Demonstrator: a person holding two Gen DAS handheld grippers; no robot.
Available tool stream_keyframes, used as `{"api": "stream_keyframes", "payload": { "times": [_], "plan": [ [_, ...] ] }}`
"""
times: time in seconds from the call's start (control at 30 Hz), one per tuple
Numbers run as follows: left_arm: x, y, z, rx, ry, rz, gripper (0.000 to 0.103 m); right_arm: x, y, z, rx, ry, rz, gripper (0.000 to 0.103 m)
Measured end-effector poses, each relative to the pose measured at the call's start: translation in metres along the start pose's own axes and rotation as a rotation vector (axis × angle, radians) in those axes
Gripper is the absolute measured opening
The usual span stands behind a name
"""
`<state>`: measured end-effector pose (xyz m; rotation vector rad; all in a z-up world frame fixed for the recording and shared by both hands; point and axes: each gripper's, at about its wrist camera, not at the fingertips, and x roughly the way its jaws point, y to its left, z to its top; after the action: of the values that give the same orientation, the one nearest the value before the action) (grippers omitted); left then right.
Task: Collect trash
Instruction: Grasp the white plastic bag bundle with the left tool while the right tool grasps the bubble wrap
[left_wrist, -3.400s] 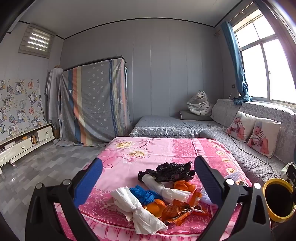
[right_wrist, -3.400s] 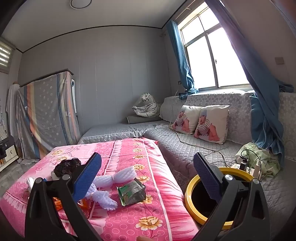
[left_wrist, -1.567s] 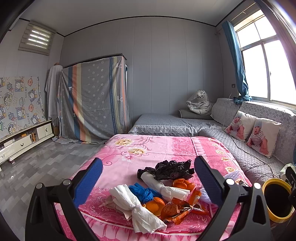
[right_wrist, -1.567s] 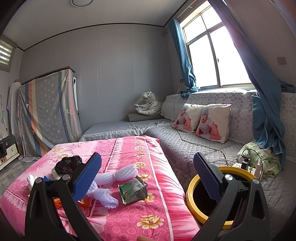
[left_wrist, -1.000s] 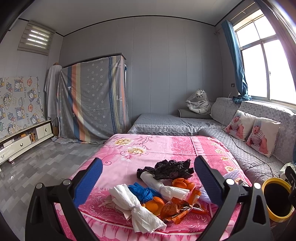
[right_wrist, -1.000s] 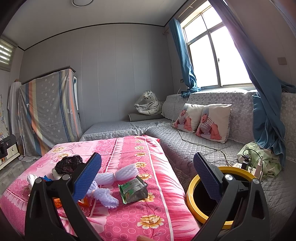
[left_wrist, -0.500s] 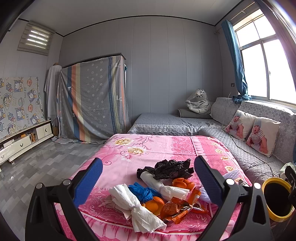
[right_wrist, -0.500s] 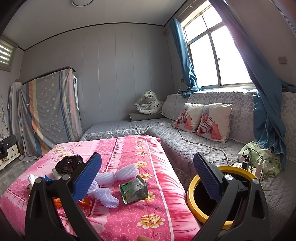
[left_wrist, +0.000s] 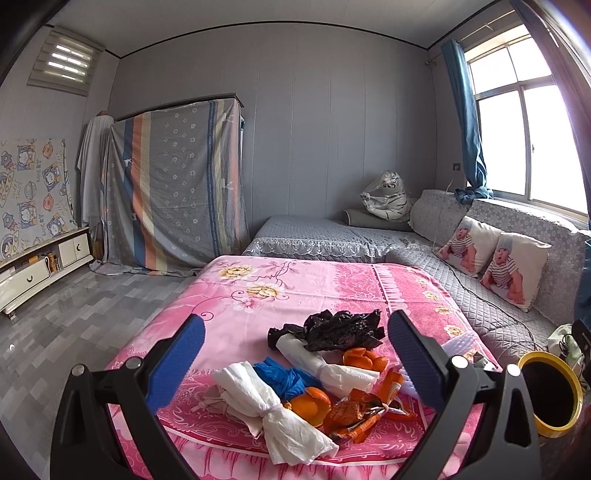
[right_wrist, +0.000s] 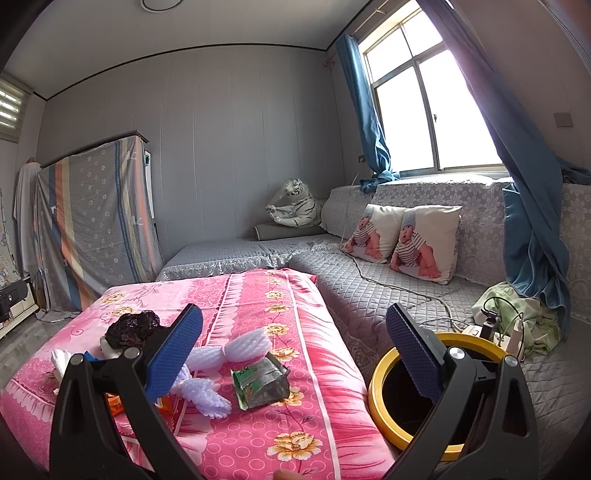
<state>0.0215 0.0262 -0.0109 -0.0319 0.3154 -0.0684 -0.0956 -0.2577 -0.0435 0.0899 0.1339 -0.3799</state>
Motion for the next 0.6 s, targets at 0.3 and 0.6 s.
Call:
{"api": "stream_keyframes", "payload": {
  "times": [0.3, 0.6],
  "plan": [
    [0.032, 0.047, -0.021, 0.002, 0.104, -0.065, 0.096, 0.03, -0.006, 0.008, -0.03, 0.057, 0.026, 0.095],
    [0.06, 0.07, -0.063, 0.06, 0.267, -0.139, 0.096, 0.074, -0.003, -0.002, -0.032, 0.207, 0.095, 0.095]
  ]
}}
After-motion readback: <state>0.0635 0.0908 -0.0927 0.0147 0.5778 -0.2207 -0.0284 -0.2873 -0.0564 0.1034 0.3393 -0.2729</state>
